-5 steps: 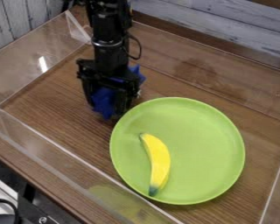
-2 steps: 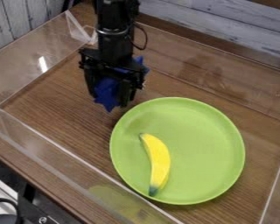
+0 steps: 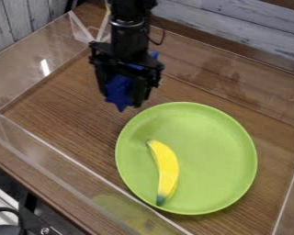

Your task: Put the blue object in the green plate

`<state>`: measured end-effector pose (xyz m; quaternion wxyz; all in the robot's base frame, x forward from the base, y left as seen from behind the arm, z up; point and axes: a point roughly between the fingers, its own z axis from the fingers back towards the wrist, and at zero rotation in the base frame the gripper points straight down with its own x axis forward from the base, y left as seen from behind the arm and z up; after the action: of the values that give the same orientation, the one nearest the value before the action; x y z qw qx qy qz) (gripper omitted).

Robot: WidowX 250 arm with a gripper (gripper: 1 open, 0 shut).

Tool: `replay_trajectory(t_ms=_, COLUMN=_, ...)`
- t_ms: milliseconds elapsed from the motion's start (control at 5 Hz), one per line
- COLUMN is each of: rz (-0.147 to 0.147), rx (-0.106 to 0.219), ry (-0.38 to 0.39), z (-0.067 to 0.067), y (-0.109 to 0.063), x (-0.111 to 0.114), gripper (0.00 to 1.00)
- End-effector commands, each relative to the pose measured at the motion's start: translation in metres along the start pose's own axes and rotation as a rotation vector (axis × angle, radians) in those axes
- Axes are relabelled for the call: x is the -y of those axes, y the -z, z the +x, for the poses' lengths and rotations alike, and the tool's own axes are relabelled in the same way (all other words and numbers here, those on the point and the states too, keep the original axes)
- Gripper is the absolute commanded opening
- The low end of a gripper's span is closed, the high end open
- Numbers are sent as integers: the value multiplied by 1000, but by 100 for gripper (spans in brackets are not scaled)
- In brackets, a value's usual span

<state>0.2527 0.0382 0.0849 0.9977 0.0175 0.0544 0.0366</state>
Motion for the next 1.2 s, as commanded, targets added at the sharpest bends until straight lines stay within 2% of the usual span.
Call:
replay_trajectory(t_ms=0, rz=4, rx=77, ry=-1, z=4, y=-24, x=10, gripper=0)
replay_trajectory(t_ms=1000, rz=-12, rx=104, ry=15, z=-9, y=-39, x=66, gripper=0)
